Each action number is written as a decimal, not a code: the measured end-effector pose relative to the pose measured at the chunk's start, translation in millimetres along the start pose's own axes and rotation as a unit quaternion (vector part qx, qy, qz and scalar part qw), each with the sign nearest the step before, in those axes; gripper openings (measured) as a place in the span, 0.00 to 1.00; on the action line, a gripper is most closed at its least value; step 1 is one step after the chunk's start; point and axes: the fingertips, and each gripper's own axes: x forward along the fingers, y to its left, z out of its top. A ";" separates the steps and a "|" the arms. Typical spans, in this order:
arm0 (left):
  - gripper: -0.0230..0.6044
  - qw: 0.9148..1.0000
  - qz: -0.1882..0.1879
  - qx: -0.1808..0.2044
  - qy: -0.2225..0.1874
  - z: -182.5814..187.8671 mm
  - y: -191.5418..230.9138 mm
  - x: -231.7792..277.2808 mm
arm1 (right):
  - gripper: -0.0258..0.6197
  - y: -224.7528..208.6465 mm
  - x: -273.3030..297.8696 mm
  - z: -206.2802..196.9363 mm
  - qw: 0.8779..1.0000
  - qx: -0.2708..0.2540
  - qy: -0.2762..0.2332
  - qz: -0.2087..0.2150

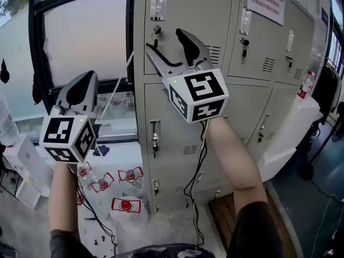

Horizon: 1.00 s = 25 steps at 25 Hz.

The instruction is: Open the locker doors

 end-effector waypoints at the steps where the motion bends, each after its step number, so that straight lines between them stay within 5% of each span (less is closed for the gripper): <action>1: 0.05 1.000 -0.002 -0.001 -0.002 1.6 3.0 3.5 | 0.53 -1.5 6.6 3.3 1.000 -0.002 0.001 -0.001; 15: 0.05 0.999 -0.033 -0.024 0.009 -22.7 32.4 35.2 | 0.52 -17.4 97.5 3.4 0.997 0.030 0.073 0.001; 21: 0.05 0.998 -0.047 -0.030 0.006 -28.3 39.1 38.9 | 0.52 -22.1 112.0 -2.4 0.994 0.018 0.107 -0.033; 25: 0.05 0.998 -0.052 -0.032 0.001 -28.5 41.1 40.7 | 0.52 -26.6 118.6 1.6 0.990 0.064 0.114 -0.059</action>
